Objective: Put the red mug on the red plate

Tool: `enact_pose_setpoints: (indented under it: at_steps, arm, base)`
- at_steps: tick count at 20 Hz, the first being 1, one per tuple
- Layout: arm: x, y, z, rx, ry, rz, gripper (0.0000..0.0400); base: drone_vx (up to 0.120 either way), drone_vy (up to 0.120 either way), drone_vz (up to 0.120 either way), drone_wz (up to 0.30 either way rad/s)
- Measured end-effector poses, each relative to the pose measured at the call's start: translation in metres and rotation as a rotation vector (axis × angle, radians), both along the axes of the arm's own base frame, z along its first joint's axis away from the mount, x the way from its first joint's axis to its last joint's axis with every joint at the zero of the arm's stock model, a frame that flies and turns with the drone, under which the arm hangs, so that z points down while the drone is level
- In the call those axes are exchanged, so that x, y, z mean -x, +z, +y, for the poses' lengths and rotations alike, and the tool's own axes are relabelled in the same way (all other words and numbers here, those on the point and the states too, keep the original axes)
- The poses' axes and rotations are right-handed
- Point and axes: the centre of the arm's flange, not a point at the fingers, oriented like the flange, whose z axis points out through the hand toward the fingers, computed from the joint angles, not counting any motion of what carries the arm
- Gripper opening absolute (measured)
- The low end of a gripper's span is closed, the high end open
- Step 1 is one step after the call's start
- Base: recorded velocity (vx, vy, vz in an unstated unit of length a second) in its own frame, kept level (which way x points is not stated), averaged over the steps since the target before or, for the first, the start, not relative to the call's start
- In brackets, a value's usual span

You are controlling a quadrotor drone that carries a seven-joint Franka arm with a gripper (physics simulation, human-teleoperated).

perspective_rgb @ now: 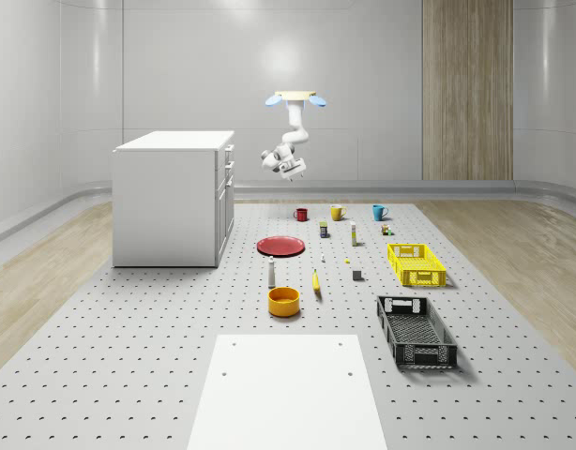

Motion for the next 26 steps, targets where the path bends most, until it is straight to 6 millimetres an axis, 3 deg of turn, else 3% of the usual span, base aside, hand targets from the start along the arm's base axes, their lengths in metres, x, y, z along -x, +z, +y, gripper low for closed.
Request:
enact_pose_setpoints:
  at_steps: [6,14,26]
  arm:
    - [0.0,-0.005,-0.021,0.22,-0.006,0.005,0.04]
    - [0.0,-0.006,-0.03,0.307,-0.008,0.008,0.04]
    - [0.0,-0.007,-0.032,0.33,-0.008,0.009,0.04]
  base:
    - [-0.12,0.0,-0.12,0.0]
    - [-0.115,0.0,-0.12,0.0]
    - [0.0,0.107,-0.12,0.0]
